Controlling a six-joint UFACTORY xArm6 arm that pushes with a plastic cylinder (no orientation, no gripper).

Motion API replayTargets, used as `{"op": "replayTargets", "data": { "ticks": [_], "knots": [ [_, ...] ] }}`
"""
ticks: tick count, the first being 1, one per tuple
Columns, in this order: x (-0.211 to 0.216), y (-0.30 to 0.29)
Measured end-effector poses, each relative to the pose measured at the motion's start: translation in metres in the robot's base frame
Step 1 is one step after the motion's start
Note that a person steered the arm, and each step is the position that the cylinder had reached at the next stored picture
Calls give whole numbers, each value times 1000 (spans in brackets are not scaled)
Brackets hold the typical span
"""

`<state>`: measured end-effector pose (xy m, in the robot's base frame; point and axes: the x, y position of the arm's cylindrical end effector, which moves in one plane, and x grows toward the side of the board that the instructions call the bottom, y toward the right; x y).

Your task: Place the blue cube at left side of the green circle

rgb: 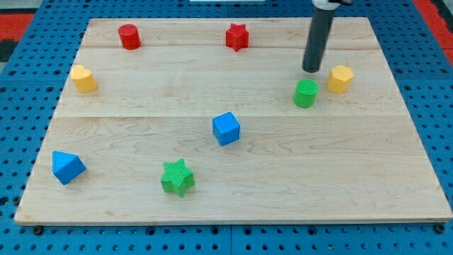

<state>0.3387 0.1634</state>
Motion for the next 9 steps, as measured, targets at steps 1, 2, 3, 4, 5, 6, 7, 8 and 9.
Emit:
{"op": "replayTargets", "data": {
  "ticks": [1, 2, 3, 4, 5, 6, 7, 8, 9],
  "knots": [
    [7, 26],
    [24, 31],
    [41, 41],
    [19, 24],
    [3, 37],
    [3, 83],
    [3, -15],
    [22, -141],
    [112, -201]
  ]
}}
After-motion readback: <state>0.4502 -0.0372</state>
